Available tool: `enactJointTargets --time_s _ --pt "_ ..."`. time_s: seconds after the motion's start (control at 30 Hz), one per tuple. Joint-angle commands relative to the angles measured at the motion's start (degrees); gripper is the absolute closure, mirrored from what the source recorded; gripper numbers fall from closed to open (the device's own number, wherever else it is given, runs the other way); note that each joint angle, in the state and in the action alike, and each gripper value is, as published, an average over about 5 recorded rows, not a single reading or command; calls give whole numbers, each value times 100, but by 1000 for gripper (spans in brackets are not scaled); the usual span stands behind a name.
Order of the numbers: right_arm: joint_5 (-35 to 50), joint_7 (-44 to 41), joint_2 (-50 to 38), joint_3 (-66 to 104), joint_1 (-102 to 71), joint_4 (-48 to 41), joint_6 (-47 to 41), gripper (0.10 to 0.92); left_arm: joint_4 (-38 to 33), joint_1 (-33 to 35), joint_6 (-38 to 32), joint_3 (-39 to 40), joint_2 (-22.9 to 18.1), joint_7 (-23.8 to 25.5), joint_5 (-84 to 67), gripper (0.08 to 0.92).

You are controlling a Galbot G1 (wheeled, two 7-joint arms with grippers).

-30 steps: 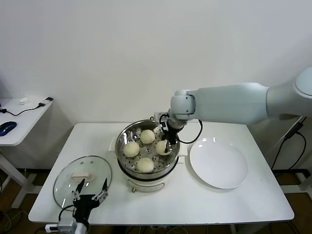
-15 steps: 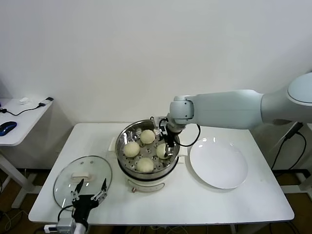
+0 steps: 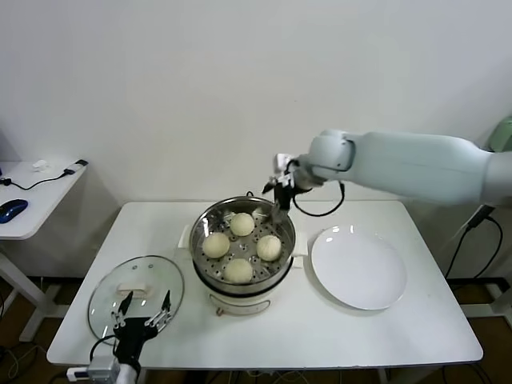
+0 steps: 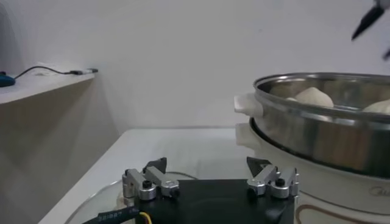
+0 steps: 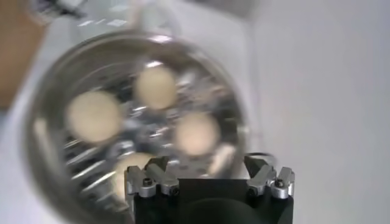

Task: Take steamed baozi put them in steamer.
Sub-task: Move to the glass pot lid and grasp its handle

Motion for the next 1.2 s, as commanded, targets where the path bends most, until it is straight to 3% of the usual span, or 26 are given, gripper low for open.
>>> enactJointTargets --time_s 0.03,0.33,0.6,0.9,1.2 --pt "-468 2152 -1976 2920 -1791 84 270 203 81 -89 35 19 46 -112 -86 177" --pt "-1328 3163 -2934 7480 -6367 685 861 203 80 -270 15 21 209 -49 -3 177" --pt "-1995 2927 -1734 11500 -10595 1127 1541 203 259 -415 -89 17 238 46 226 177" --pt "-2694 2568 156 12030 -12002 979 3094 203 430 -429 -540 -3 244 -77 1201 177" --pt "-3093 2568 1242 11866 -12483 899 3586 203 905 -519 -1247 -188 378 -891 3400 177"
